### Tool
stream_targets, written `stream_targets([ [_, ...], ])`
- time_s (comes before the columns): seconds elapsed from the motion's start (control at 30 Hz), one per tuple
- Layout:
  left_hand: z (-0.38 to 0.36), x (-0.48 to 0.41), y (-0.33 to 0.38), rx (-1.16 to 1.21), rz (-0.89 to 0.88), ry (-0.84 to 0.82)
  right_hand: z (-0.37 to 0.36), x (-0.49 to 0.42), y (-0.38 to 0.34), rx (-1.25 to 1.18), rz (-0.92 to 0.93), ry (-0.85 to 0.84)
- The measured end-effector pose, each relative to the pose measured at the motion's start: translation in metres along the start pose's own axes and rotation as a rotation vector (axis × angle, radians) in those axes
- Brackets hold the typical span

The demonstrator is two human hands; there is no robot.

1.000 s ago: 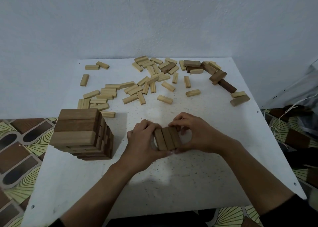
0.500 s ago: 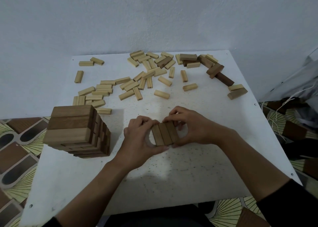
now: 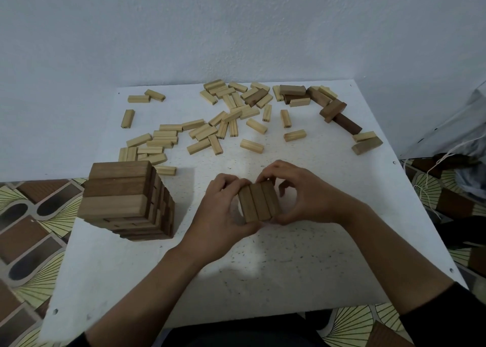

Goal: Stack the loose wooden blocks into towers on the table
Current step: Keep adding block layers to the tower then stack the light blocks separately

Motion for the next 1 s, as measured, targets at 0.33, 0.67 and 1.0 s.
stream_targets([
  [0.33,0.049,0.005,0.054,-0.007,-0.050,0.082,0.040,0.003,-0.031,-0.257,0.054,0.071],
  [0.67,0.113,0.025,0.122,-0.194,-0.266,0.214,0.072,-0.005,-0.097,-0.405,0.267,0.119],
  [1.0,0.194,0.040,0.097,-0.321,-0.249,0.185,0.051,-0.037,-0.171,-0.072,0.293,0.237],
])
Point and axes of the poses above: each hand's wrist, its own x-axis away from the middle knuckle, its own z-axis out of the back of the hand, y = z × x, the point moved 10 cm from there along -x, towards the middle knuckle
